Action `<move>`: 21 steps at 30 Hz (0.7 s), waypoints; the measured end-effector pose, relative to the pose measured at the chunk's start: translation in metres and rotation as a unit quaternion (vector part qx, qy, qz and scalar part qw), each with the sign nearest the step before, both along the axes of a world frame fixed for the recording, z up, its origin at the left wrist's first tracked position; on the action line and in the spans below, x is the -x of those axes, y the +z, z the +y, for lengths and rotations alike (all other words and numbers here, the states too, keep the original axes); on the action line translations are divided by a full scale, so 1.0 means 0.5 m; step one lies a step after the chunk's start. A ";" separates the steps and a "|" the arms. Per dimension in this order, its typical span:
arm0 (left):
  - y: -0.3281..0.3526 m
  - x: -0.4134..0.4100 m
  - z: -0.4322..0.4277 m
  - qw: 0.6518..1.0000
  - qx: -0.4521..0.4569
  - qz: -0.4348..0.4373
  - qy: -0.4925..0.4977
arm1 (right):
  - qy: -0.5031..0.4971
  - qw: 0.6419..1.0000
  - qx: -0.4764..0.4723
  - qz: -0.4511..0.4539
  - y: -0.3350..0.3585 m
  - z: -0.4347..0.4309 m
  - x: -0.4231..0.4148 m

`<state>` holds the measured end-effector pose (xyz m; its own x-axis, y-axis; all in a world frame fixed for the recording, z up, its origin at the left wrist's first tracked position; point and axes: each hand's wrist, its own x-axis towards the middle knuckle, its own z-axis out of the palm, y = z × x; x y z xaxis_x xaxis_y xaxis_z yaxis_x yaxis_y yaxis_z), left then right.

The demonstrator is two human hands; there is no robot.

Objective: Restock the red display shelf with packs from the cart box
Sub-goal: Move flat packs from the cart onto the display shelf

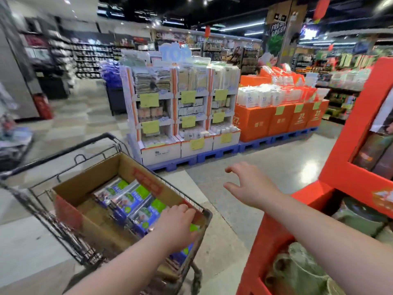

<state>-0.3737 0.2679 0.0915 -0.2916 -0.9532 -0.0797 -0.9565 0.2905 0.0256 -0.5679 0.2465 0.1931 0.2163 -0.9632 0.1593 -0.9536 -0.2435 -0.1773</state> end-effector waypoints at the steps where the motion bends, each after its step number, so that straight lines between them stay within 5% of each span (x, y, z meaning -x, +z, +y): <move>1: -0.010 -0.031 0.004 1.000 -0.010 -0.007 0.002 | 0.002 1.000 0.004 -0.007 0.003 -0.005 -0.032; 9: -0.065 -0.280 0.022 0.997 -0.066 -0.031 0.020 | 0.006 0.999 0.001 -0.040 -0.035 -0.039 -0.272; 21: -0.106 -0.501 0.005 0.996 -0.079 -0.029 0.018 | -0.021 0.986 -0.165 0.022 -0.265 0.003 -0.469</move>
